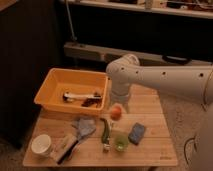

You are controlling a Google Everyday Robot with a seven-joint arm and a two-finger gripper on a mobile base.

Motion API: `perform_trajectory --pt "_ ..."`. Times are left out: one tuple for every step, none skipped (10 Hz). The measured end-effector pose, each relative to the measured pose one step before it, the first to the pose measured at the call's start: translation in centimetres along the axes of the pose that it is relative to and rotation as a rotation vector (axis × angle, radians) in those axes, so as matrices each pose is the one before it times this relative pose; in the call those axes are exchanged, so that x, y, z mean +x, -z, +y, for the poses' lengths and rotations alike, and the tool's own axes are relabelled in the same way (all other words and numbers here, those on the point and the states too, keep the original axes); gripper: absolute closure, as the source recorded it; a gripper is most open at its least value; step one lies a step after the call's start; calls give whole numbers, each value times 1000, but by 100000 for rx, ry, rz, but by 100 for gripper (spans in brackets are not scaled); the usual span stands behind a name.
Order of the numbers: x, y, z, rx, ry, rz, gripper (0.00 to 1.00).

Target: Place eraser in paper cup

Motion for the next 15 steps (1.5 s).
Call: perform_trajectory --pt "1 1 3 -1 2 1 35" --pt "1 -1 0 -4 -2 5 35" --pt "10 0 5 36 44 -7 35" --pt "60 62 11 560 585 -245 35" --pt "117 97 218 1724 2100 -576 35" --pt "544 219 1250 382 5781 14 35" --pt "346 327 1674 489 7801 -57 35" --pt "378 588 2567 -1669 12128 1355 35" --pt "-122 434 2571 -2944 9840 1038 35" --pt "-303 434 2344 -2906 8321 386 35" --pt "-309 211 951 -1327 4336 112 35" --pt "-146 114 623 -862 2421 106 35" --pt "19 -18 64 -33 279 21 35" --pt "215 57 -287 431 403 -307 35" --pt "119 -35 60 -320 3316 -1897 35"
